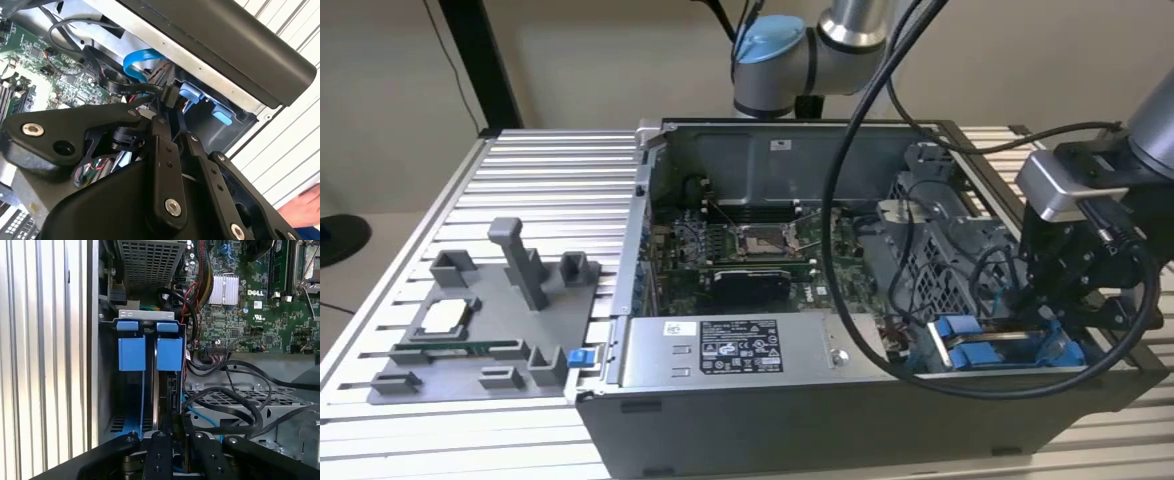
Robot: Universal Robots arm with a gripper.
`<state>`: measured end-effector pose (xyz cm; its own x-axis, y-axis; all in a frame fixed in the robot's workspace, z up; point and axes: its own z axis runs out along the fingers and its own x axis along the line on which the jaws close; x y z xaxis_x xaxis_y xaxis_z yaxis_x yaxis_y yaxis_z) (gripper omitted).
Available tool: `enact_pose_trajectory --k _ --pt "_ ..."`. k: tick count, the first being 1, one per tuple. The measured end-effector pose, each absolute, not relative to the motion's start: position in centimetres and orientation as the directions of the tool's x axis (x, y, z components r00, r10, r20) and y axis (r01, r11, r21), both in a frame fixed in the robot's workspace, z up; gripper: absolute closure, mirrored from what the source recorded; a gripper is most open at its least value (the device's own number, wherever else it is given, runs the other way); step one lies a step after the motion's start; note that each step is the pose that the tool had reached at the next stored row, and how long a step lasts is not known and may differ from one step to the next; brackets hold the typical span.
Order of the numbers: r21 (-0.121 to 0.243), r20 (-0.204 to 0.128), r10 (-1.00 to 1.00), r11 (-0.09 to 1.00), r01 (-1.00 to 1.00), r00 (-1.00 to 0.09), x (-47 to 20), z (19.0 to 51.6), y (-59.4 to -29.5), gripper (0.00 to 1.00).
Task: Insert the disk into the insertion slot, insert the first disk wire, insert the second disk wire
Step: 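Insert the first disk wire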
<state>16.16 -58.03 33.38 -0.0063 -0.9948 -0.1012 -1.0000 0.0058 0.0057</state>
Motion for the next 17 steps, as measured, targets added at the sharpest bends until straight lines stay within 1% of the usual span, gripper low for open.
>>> enact_pose_trajectory --k 6,14,17 --pt "0.006 -0.105 -0.994 0.008 -1.000 -0.008 16.2 33.3 -58.0 1.00" --pt "0.007 -0.103 -0.995 0.008 -1.000 -0.009 16.1 36.7 -58.0 1.00" --pt "0.007 -0.104 -0.995 0.008 -1.000 -0.009 16.1 36.9 -58.0 1.00"
